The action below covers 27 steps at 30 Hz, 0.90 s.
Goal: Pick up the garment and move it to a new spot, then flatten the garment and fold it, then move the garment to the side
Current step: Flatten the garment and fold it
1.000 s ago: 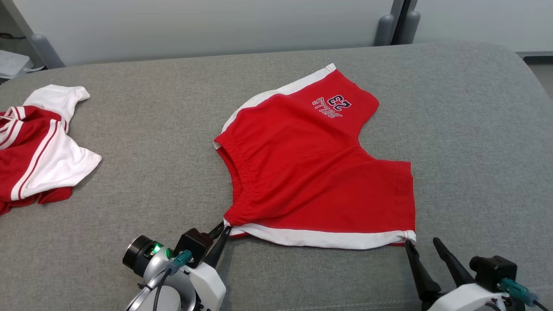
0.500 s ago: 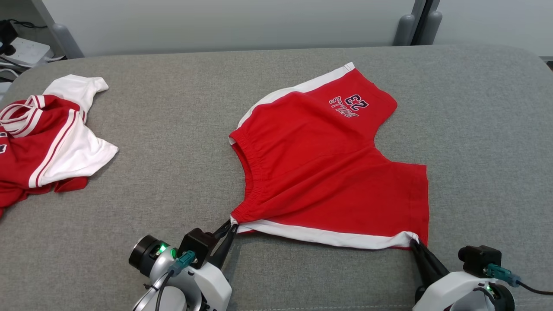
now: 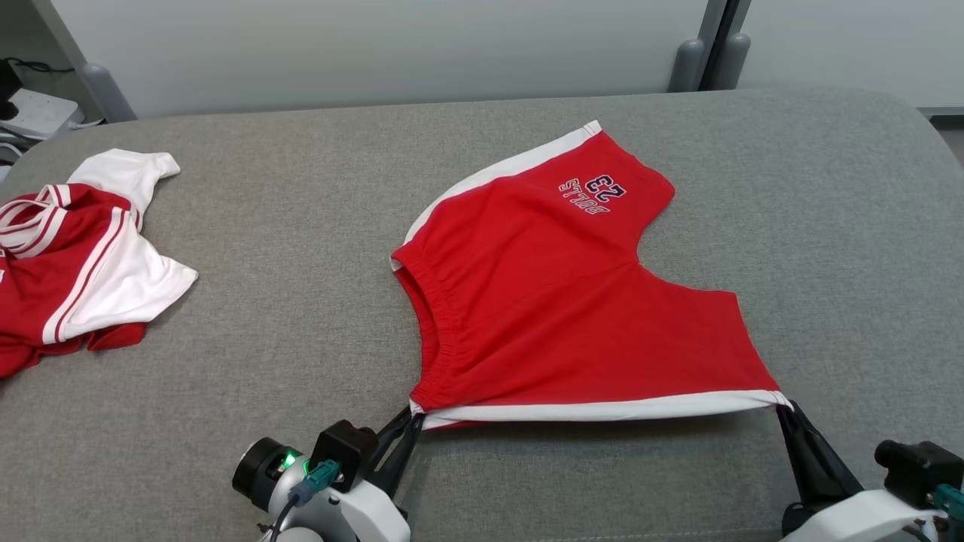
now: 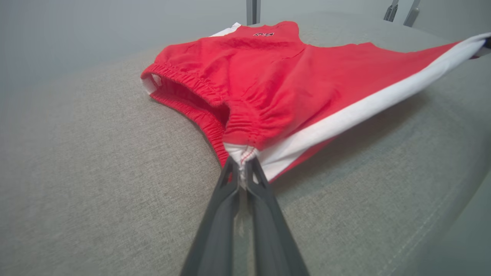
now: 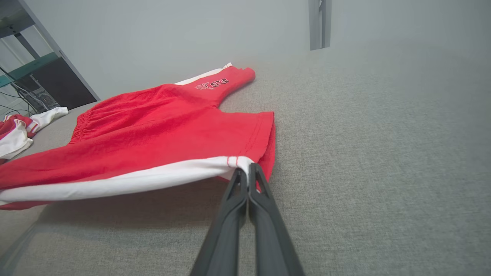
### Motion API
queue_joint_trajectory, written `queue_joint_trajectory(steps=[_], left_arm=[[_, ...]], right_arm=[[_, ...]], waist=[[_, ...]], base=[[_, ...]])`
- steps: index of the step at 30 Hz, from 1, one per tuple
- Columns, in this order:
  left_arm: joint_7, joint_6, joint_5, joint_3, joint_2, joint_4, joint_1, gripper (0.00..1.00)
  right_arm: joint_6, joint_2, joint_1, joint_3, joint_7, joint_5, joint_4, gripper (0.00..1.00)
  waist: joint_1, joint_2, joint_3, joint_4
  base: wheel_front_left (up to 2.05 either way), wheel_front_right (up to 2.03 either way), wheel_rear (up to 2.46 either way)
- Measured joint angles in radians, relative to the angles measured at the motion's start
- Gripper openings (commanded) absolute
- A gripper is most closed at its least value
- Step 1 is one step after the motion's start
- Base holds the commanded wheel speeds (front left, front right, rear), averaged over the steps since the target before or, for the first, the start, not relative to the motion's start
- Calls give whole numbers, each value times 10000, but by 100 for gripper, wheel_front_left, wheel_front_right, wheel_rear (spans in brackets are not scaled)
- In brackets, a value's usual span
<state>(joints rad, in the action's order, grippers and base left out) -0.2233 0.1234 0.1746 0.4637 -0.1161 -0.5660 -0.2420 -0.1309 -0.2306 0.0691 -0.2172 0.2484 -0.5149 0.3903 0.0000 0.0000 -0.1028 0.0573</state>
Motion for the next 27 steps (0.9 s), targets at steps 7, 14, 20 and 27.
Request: queue_joint_trajectory(steps=[7, 14, 20, 27], left_arm=[[1103, 2, 669, 88, -422, 2422, 1294, 0], [2961, -15, 1419, -10, -1200, 5931, 2653, 0], [3917, -59, 2104, 105, -1172, 6985, 2960, 0], [4065, -104, 3062, 272, 46, 5476, 2207, 0]], right_arm=[[0, -148, -1337, 972, 0, 579, -1806, 0], [-2, -148, -2816, 2359, 0, 1718, -3975, 0], [0, 167, -2775, 2606, -487, 2171, -3929, 0], [0, 380, -407, 2197, -859, 2452, -1691, 0]], waist=[[0, 0, 260, 138], [0, 0, 551, 71], [0, 0, 676, 5], [0, 0, 394, -43]], base=[[0, 0, 0], [0, 0, 0], [0, 0, 0], [0, 0, 0]])
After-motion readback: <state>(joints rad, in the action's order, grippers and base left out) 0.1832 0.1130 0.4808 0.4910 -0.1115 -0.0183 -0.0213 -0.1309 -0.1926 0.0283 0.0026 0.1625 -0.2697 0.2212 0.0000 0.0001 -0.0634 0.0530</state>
